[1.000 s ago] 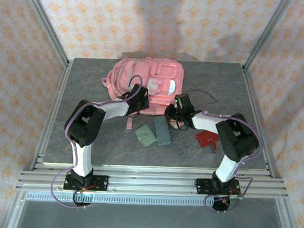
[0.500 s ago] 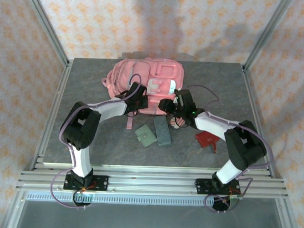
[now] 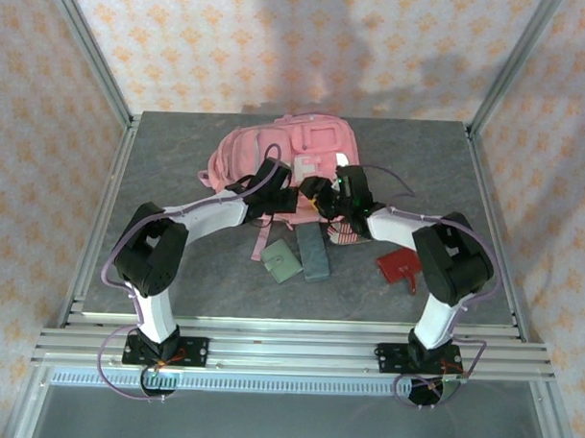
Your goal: Pack the student bag
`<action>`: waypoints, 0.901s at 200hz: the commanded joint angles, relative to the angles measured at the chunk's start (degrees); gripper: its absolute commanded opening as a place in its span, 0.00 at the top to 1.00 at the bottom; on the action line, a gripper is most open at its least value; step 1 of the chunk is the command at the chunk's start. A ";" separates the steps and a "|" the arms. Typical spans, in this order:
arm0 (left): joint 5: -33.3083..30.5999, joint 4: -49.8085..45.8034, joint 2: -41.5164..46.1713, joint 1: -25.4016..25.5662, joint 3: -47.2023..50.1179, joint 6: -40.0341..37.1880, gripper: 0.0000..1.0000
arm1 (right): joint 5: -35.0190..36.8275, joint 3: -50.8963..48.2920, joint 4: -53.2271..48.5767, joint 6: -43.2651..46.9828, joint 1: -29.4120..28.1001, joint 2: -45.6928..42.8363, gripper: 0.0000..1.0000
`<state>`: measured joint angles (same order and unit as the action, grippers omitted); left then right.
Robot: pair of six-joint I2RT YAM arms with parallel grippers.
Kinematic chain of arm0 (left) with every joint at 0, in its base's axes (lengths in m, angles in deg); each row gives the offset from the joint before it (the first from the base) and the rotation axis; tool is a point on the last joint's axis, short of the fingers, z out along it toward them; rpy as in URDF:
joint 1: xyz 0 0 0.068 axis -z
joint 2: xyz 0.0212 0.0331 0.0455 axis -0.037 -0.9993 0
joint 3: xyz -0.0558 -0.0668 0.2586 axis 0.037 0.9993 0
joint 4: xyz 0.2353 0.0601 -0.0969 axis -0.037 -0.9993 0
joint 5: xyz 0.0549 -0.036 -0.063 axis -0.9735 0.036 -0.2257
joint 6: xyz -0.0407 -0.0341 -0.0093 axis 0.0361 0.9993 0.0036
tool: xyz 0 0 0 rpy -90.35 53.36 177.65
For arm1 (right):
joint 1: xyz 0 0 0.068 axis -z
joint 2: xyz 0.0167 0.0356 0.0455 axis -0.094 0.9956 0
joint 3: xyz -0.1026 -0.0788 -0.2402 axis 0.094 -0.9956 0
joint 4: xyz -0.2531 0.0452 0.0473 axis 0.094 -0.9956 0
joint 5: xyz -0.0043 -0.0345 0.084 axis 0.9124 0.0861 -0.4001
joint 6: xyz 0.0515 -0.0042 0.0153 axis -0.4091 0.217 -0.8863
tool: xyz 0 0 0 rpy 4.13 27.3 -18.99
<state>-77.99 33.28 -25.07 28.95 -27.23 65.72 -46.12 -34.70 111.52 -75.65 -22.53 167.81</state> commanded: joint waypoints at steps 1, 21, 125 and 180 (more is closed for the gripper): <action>1.52 2.75 4.01 0.31 0.02 -1.60 1.00 | -0.87 1.91 4.04 -6.09 0.41 3.00 0.42; 1.35 2.37 3.72 0.82 -0.41 -2.68 1.00 | 0.63 3.14 4.28 -9.18 0.89 5.53 0.44; -19.69 -6.73 3.19 -3.10 3.54 -4.28 1.00 | 5.28 3.33 4.49 -12.77 2.78 8.27 1.00; -22.46 -7.05 9.69 -14.48 10.36 -2.77 1.00 | 4.88 2.44 3.10 -9.82 4.95 6.91 1.00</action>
<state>-92.46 29.26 -19.17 19.81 -19.01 62.07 -45.44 -30.90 116.11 -87.63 -21.17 176.90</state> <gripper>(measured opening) 0.043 0.046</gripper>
